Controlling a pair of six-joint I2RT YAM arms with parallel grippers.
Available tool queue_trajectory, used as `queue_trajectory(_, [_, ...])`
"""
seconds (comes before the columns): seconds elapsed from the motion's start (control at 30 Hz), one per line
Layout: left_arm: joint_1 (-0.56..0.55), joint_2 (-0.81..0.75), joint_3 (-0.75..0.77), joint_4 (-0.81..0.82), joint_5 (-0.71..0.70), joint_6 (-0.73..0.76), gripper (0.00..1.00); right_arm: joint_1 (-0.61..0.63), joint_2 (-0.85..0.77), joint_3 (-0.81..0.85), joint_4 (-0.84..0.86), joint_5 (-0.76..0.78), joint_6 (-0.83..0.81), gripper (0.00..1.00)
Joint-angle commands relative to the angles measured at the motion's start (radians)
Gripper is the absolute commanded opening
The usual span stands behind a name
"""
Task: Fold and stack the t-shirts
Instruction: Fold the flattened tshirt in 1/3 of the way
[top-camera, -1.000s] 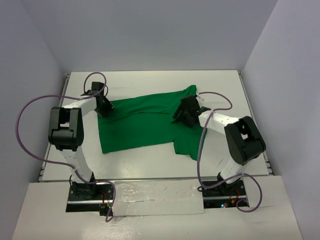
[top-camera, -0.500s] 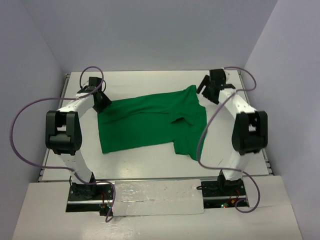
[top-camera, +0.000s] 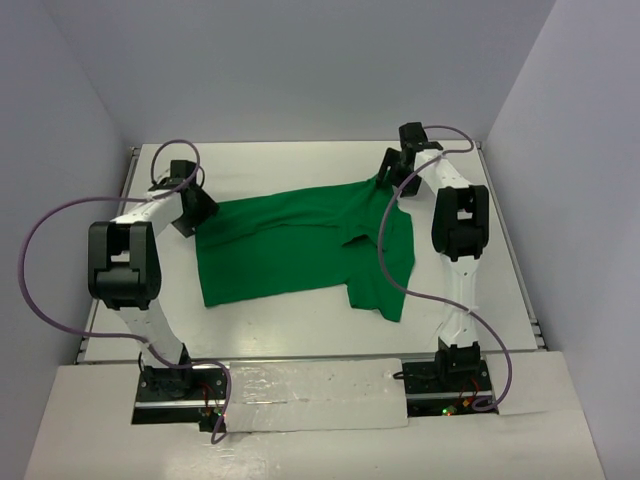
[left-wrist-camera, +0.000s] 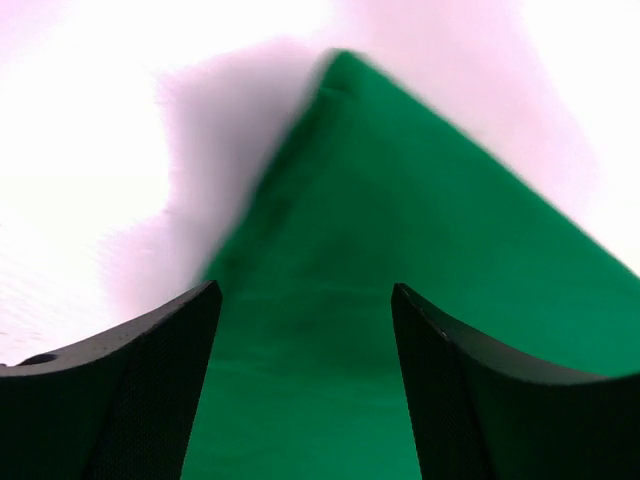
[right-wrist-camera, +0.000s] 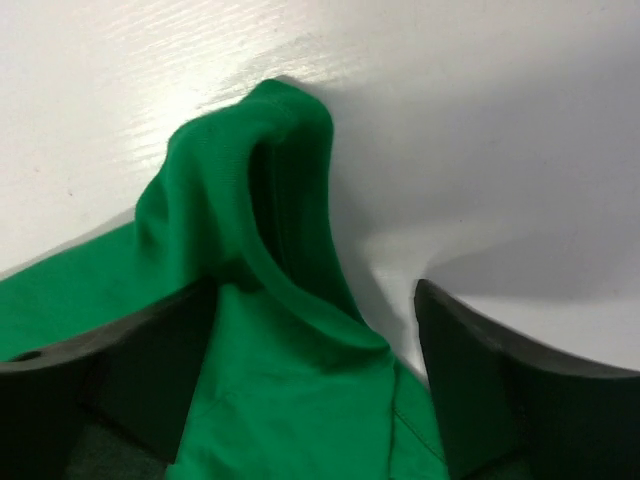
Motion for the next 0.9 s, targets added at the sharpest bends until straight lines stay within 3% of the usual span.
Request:
queue_trajectory(0.0, [0.054,0.042,-0.043,0.036,0.035,-0.002,0.78,0.014,0.013,0.060,-0.047,0.003,-0.012,0.77])
queue_trajectory(0.1, [0.055,0.078,-0.047,0.060,0.074,0.003,0.78,0.017,0.027,0.069,-0.048,-0.038,-0.010,0.53])
queue_trajectory(0.2, [0.055,0.120,-0.032,0.069,0.102,-0.010,0.68,0.032,0.055,0.093,-0.064,-0.064,0.002,0.49])
queue_trajectory(0.3, [0.055,0.142,-0.025,0.076,0.112,-0.023,0.43,0.041,0.060,0.106,-0.073,-0.044,0.016,0.53])
queue_trajectory(0.37, [0.055,0.152,-0.020,0.078,0.116,-0.027,0.19,0.041,0.071,0.121,-0.099,-0.030,0.034,0.47])
queue_trajectory(0.43, [0.055,0.161,-0.008,0.069,0.113,-0.027,0.10,0.040,0.083,0.140,-0.123,-0.015,0.043,0.39])
queue_trajectory(0.47, [0.055,0.162,-0.001,0.071,0.113,-0.026,0.10,0.036,0.094,0.153,-0.140,-0.010,0.050,0.31])
queue_trajectory(0.63, [0.080,0.172,0.058,0.060,0.111,-0.017,0.10,0.016,0.083,0.122,-0.118,0.066,0.119,0.10])
queue_trajectory(0.77, [0.099,0.210,0.148,0.024,0.118,-0.009,0.11,-0.008,0.038,0.052,-0.062,0.125,0.185,0.09])
queue_trajectory(0.87, [0.112,0.257,0.239,0.002,0.140,-0.006,0.10,-0.016,0.054,0.096,-0.076,0.161,0.225,0.09])
